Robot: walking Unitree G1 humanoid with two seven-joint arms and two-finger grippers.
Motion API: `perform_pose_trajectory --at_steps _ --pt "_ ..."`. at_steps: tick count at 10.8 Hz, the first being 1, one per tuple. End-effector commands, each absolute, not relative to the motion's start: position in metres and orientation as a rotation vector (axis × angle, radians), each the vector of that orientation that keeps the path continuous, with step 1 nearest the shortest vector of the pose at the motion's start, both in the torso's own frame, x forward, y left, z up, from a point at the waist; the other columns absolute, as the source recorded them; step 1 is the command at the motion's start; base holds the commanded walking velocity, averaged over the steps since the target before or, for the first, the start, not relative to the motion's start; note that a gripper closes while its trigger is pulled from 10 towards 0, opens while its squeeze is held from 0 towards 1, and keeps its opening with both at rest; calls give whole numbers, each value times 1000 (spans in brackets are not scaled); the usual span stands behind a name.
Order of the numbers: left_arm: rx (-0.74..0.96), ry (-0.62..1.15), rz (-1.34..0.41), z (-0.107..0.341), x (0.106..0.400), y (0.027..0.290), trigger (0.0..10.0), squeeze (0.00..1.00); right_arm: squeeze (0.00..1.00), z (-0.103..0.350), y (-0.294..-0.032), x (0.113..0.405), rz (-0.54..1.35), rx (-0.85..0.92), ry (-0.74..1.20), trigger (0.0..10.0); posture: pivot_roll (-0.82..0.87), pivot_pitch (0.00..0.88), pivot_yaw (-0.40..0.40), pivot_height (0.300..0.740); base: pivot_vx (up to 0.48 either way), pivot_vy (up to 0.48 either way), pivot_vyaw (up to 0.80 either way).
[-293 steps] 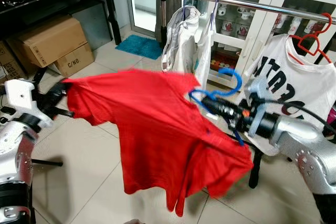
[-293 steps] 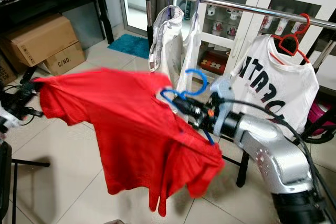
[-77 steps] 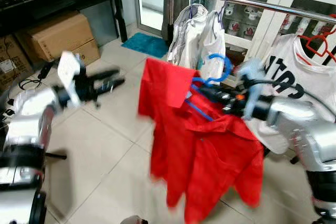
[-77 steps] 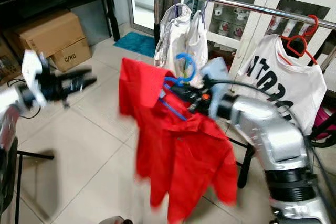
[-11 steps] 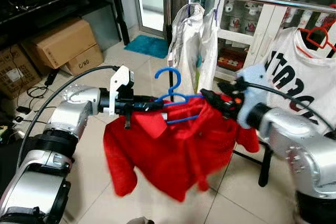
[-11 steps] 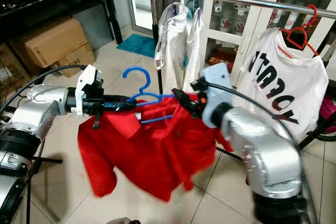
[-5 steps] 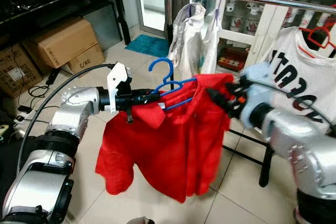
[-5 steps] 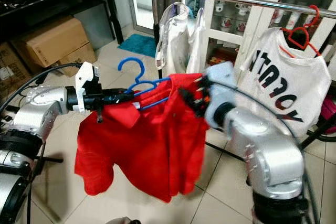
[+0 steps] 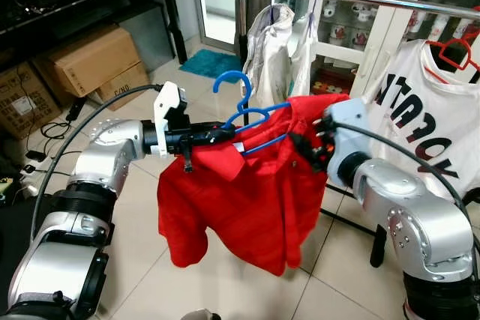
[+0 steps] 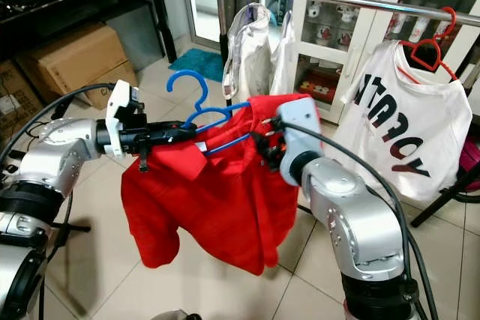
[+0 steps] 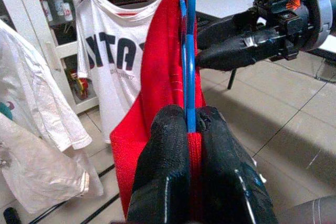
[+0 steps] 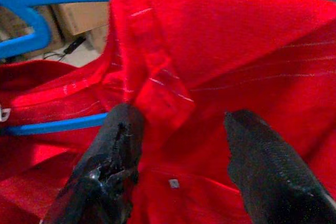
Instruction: Hang hanger
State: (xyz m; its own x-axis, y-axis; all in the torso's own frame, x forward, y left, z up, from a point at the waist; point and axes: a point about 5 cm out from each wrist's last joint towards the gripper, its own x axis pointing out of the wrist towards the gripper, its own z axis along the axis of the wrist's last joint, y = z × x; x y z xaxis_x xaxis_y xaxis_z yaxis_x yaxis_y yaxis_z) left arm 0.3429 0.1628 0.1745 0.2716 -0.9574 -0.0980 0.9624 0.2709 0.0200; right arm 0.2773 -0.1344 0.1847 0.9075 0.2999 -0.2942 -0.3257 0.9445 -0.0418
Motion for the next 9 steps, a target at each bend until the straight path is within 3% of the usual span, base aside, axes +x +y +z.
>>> perform_pose_trajectory --at_steps 1,9 --pt "76 16 -1291 189 344 167 0 0 0 190 -137 281 283 -96 266 10000 -156 0 103 740 0 0 0" --pt "32 18 -1286 193 344 167 0 0 0 198 -136 290 189 -28 180 10000 -148 0 111 740 0 0 0"
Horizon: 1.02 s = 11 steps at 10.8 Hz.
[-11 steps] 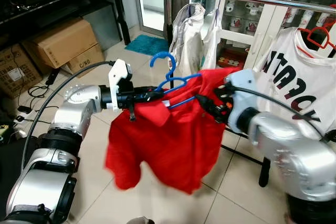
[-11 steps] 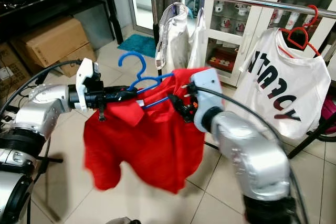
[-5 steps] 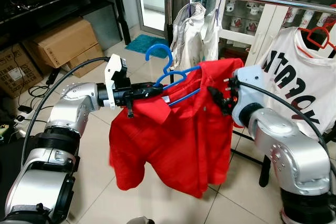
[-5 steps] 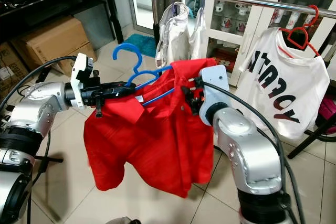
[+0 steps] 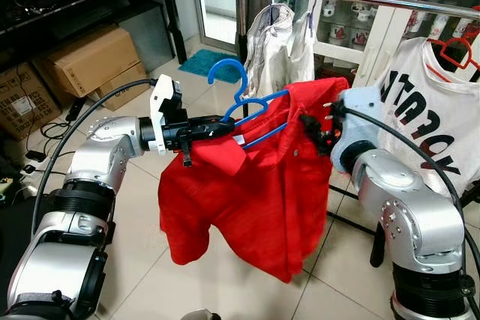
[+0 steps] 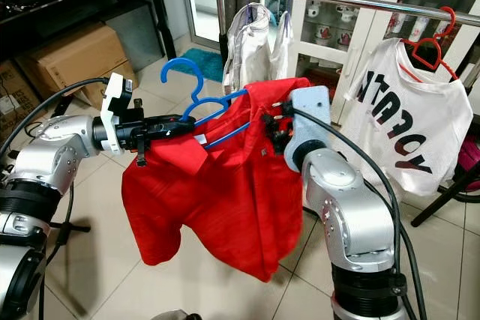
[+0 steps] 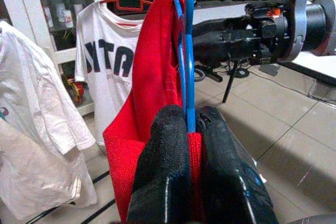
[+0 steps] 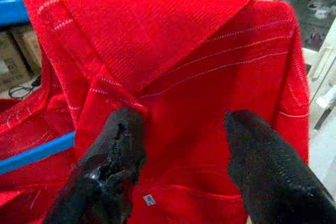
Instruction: Hang hanger
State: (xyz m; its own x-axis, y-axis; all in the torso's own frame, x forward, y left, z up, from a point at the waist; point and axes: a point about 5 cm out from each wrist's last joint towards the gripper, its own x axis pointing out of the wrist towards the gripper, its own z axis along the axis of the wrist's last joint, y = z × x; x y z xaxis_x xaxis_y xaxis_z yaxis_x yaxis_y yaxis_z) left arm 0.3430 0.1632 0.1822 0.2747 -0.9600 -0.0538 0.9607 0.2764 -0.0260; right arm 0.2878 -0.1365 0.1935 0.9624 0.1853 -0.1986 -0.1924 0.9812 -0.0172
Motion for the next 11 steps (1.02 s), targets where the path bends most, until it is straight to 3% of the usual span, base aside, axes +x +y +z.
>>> perform_pose_trajectory --at_steps 1,2,3,11 --pt "33 19 -1285 194 344 167 0 0 0 199 -136 291 190 -25 178 10000 -148 0 112 740 0 0 0" --pt "41 12 -1261 194 346 168 0 0 0 199 -135 290 199 -16 175 549 -149 0 111 740 0 0 0" --pt "41 12 -1259 194 346 169 0 0 0 199 -135 290 200 -11 171 0 -148 0 111 740 0 0 0" --pt "40 -13 -1212 195 350 170 0 0 0 206 -138 289 221 36 121 0 -156 0 114 740 0 0 0"
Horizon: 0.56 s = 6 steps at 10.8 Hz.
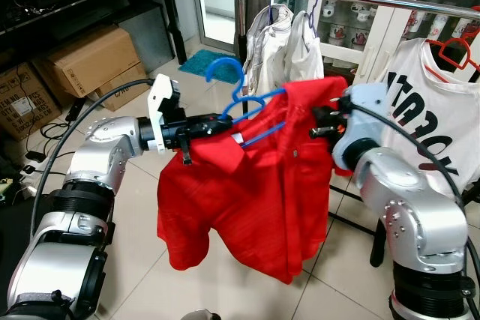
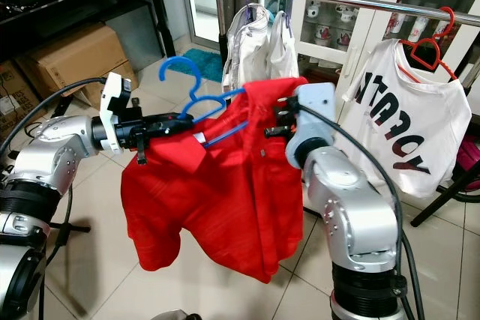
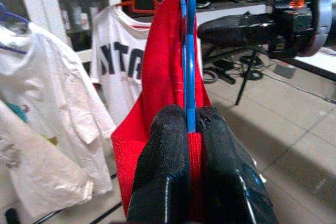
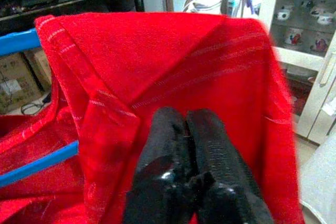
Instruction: Hang hanger
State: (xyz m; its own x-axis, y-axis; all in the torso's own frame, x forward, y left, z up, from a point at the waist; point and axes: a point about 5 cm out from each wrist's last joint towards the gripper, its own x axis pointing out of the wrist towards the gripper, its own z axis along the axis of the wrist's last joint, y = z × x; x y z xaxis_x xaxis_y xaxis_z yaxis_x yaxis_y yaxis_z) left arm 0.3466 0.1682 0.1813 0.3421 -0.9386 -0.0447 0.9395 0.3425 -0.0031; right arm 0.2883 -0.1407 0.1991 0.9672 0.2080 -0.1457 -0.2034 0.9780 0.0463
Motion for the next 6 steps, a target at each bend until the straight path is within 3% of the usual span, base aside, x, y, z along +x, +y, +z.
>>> perform_pose_trajectory --at_steps 1,4,5,6 --pt "51 -15 -1195 195 352 170 0 0 0 209 -139 289 237 52 97 0 -157 0 115 740 0 0 0" --pt "74 -17 -1173 193 354 170 0 0 0 214 -137 287 277 62 66 0 -159 0 117 740 0 0 0" --pt "78 -26 -1162 193 355 169 0 0 0 214 -134 287 291 32 72 10000 -160 0 116 740 0 0 0" --pt "86 -37 -1141 194 357 169 0 0 1000 215 -129 285 323 48 66 10000 -160 0 114 740 0 0 0"
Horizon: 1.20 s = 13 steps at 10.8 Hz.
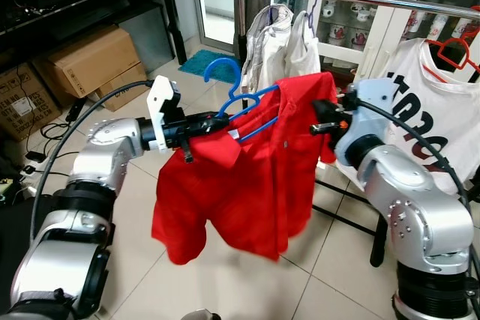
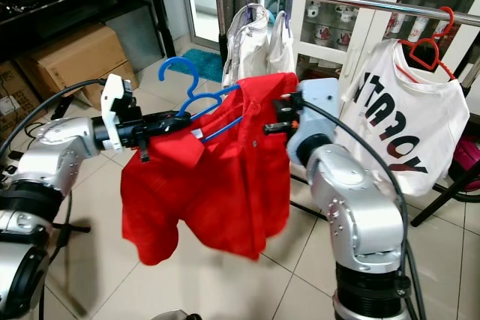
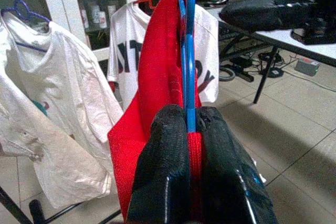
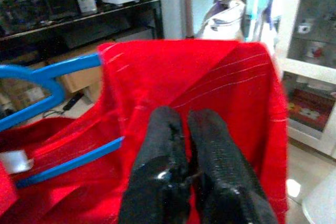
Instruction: Hang hanger
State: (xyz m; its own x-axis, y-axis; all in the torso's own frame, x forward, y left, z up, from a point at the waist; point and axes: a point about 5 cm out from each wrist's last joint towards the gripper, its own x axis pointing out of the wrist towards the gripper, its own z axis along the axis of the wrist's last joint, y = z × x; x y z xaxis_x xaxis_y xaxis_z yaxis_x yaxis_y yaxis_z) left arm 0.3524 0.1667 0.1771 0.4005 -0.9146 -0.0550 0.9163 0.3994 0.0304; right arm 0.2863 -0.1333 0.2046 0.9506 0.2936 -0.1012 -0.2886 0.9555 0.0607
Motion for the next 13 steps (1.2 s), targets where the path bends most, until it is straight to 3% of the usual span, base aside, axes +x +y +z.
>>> perform_pose_trajectory --at_steps 1,5,8,9,10,13 --pt "80 -39 -1142 193 357 169 0 0 1000 214 -126 285 337 47 66 10000 -160 0 114 740 0 0 0" --pt "3 -34 -1197 192 354 163 0 0 1000 216 -117 285 338 64 53 10000 -161 0 113 740 0 0 0" --pt "-123 -6 -1217 193 352 168 0 0 1000 220 -129 289 175 28 14 10000 -164 0 125 740 0 0 0" --pt "-167 -12 -1217 195 353 168 0 0 671 220 -130 289 159 38 16 10000 -164 0 127 740 0 0 0" --pt "-191 -14 -1222 196 353 167 0 0 0 220 -127 289 171 47 22 10000 -165 0 129 740 0 0 0" --pt "-220 11 -1233 194 352 164 0 0 0 222 -111 285 240 97 11 10000 -164 0 132 740 0 0 0"
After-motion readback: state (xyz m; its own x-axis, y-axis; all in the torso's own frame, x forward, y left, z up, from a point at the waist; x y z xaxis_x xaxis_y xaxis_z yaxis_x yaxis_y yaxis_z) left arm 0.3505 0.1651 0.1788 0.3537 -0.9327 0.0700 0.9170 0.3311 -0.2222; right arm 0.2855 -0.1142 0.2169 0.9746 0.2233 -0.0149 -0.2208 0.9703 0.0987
